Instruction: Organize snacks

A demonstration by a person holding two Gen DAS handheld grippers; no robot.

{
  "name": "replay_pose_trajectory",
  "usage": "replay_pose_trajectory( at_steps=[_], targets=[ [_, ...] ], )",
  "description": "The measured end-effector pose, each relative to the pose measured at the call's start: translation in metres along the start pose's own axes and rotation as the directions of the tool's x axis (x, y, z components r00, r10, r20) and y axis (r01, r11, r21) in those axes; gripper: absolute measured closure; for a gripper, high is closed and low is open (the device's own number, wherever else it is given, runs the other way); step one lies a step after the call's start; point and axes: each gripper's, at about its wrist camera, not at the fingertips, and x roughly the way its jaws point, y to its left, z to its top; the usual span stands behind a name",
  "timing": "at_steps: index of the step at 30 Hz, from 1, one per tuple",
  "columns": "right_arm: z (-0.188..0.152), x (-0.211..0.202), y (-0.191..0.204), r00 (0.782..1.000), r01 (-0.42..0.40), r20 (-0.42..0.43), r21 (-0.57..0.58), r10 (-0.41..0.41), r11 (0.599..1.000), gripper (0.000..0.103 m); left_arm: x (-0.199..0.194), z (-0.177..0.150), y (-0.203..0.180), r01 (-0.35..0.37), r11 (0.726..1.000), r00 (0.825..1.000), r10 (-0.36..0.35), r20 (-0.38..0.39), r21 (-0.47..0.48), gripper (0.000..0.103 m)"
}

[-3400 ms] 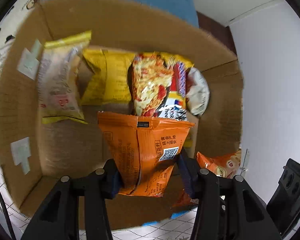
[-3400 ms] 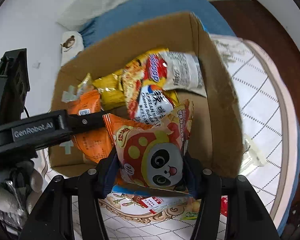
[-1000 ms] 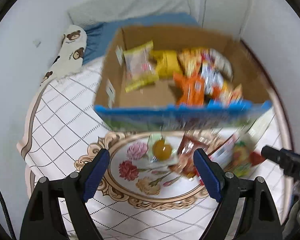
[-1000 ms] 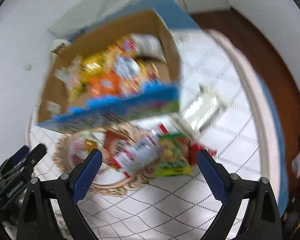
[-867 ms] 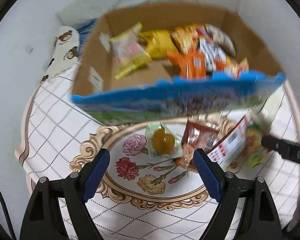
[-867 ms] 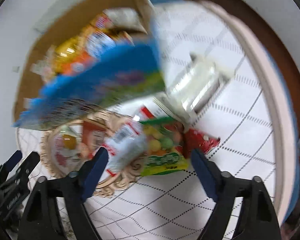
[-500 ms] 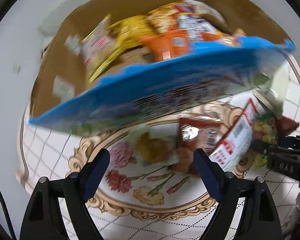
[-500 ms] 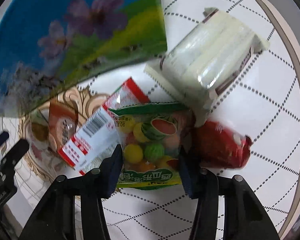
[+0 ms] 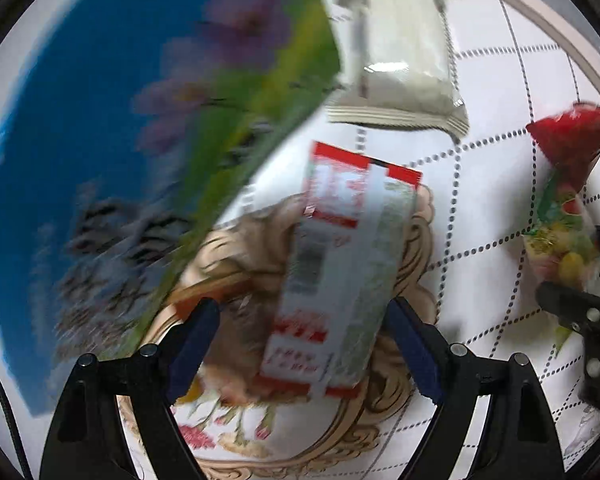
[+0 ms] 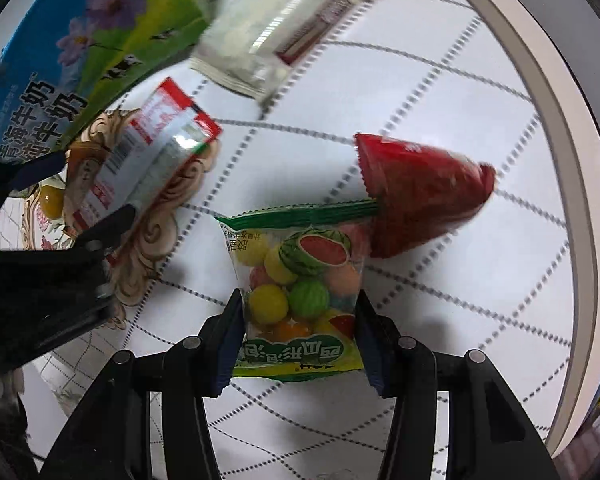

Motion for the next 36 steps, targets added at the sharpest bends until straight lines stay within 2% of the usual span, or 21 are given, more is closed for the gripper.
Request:
replay_pose_trajectory(
  at_steps=[1,2,5,7,8,10,11,12,14,17,19,21,23,27,29,30,33,35,36],
  targets=[
    [-0.002,-0.001,-0.003,1.000,0.002,0.001,0.004,-0.002,1.000,0.049,0.002,0.000,-0.002,0.004,1.000,1.000,-0.004,-0.001,0.000,0.032],
    [-0.003,-0.002,-0.004,1.000,0.003,0.003,0.009,-0.003,1.000,0.049,0.004,-0.001,-0.003,0.024,1.000,1.000,-0.024,-0.003,-0.005,0.046],
    [-0.004,-0.003,-0.003,1.000,0.007,0.006,0.015,-0.007,1.000,0.049,0.007,-0.014,-0.006,0.059,0.996,0.998,-0.061,-0.020,-0.071,0.050],
    [-0.007,-0.003,-0.006,1.000,0.008,0.004,0.017,-0.008,1.000,0.049,0.011,-0.029,0.004,0.103,0.977,0.992,-0.114,-0.048,-0.189,0.050],
    [-0.004,-0.006,-0.004,1.000,0.010,0.002,0.017,-0.010,1.000,0.049,0.014,-0.039,0.011,0.126,0.956,0.987,-0.149,-0.066,-0.264,0.050],
    [-0.004,-0.005,-0.009,1.000,0.011,-0.003,0.016,-0.011,1.000,0.049,0.022,-0.064,0.027,0.204,0.877,0.962,-0.262,-0.077,-0.434,0.050],
    [-0.005,-0.003,-0.009,1.000,0.012,-0.007,0.014,-0.012,1.000,0.049,0.026,-0.077,0.035,0.239,0.825,0.945,-0.320,-0.075,-0.512,0.050],
    [-0.005,0.000,-0.006,1.000,0.015,-0.011,0.008,-0.015,1.000,0.049,0.032,-0.095,0.042,0.277,0.751,0.921,-0.386,-0.058,-0.600,0.050],
    [-0.006,0.004,0.001,1.000,0.022,-0.021,-0.014,-0.023,1.000,0.049,0.040,-0.122,0.052,0.314,0.644,0.888,-0.458,-0.023,-0.698,0.050],
    [-0.012,0.010,0.017,0.998,0.031,-0.043,-0.067,-0.034,0.997,0.049,0.051,-0.156,0.063,0.336,0.534,0.860,-0.510,0.021,-0.776,0.050],
    [-0.016,0.012,0.030,0.998,0.031,-0.058,-0.109,-0.038,0.994,0.049,0.055,-0.170,0.066,0.341,0.506,0.853,-0.520,0.035,-0.793,0.050],
    [-0.021,0.016,0.044,0.995,0.031,-0.089,-0.159,-0.046,0.987,0.049,0.060,-0.183,0.067,0.351,0.516,0.852,-0.521,0.039,-0.781,0.049],
    [-0.021,0.021,0.052,0.992,0.029,-0.117,-0.181,-0.051,0.983,0.047,0.063,-0.177,0.064,0.357,0.555,0.852,-0.523,0.019,-0.751,0.048],
    [-0.020,0.021,0.050,0.991,0.019,-0.129,-0.158,-0.040,0.987,0.024,0.064,-0.164,0.055,0.331,0.614,0.871,-0.490,-0.018,-0.717,0.047],
    [-0.016,0.019,0.047,0.992,0.025,-0.121,-0.153,-0.044,0.988,0.024,0.065,-0.163,0.051,0.312,0.633,0.883,-0.469,-0.030,-0.708,0.047],
    [-0.016,0.019,0.046,0.992,0.028,-0.119,-0.150,-0.046,0.988,0.023,0.060,-0.150,0.042,0.307,0.638,0.887,-0.461,-0.031,-0.707,0.047],
    [-0.011,0.018,0.042,0.991,0.048,-0.113,-0.150,-0.065,0.988,0.023,0.057,-0.148,0.032,0.287,0.641,0.901,-0.433,-0.027,-0.712,0.048],
    [-0.012,0.025,0.038,0.992,0.072,-0.093,-0.170,-0.089,0.983,0.024,0.047,-0.137,0.022,0.270,0.653,0.913,-0.407,-0.027,-0.708,0.050],
    [-0.014,0.023,0.039,0.992,0.094,-0.066,-0.184,-0.108,0.978,0.034,0.040,-0.130,0.010,0.262,0.664,0.918,-0.395,-0.032,-0.701,0.052]
  ],
)
